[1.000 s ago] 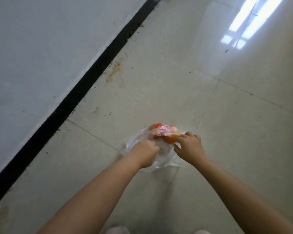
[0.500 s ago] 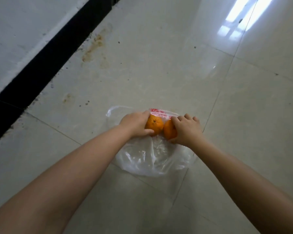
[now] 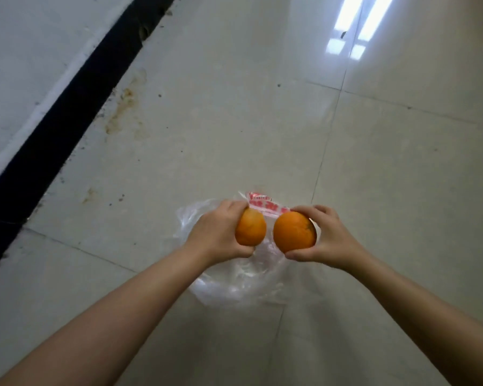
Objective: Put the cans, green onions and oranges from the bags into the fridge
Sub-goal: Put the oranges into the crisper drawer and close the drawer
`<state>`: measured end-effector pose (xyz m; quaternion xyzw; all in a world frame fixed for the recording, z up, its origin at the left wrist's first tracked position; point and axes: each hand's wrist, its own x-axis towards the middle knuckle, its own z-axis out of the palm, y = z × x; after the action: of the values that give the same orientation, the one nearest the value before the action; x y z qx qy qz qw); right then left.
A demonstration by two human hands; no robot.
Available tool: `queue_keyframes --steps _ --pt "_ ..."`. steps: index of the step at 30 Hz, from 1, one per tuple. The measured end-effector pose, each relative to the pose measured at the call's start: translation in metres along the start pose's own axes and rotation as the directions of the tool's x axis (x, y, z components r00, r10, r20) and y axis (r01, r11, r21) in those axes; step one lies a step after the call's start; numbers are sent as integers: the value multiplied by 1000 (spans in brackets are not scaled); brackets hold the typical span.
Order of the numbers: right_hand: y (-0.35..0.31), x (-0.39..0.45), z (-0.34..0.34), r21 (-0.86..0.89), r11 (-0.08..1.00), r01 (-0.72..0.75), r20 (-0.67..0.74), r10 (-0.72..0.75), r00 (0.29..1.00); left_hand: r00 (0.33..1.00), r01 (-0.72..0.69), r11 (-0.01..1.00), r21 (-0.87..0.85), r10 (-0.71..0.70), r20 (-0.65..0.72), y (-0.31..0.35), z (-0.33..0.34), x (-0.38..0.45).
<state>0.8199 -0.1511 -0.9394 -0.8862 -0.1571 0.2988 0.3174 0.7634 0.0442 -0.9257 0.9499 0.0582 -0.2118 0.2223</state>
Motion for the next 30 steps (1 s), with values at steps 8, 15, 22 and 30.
queue_keyframes --steps 8,15,22,30 --pt "-71 -112 -107 7 1000 -23 -53 23 998 992 127 992 -9 -127 -17 111 -103 -81" --pt "-160 -246 -317 -8 997 -73 -237 69 969 994 -105 976 191 104 18 306 -281 -134" --pt "-212 -371 -591 -46 995 -93 -531 55 846 927 -301 913 276 347 -138 564 -454 -158" --pt "-226 -487 -831 -141 989 -37 -782 -88 618 737 -527 805 273 593 -326 805 -567 -170"
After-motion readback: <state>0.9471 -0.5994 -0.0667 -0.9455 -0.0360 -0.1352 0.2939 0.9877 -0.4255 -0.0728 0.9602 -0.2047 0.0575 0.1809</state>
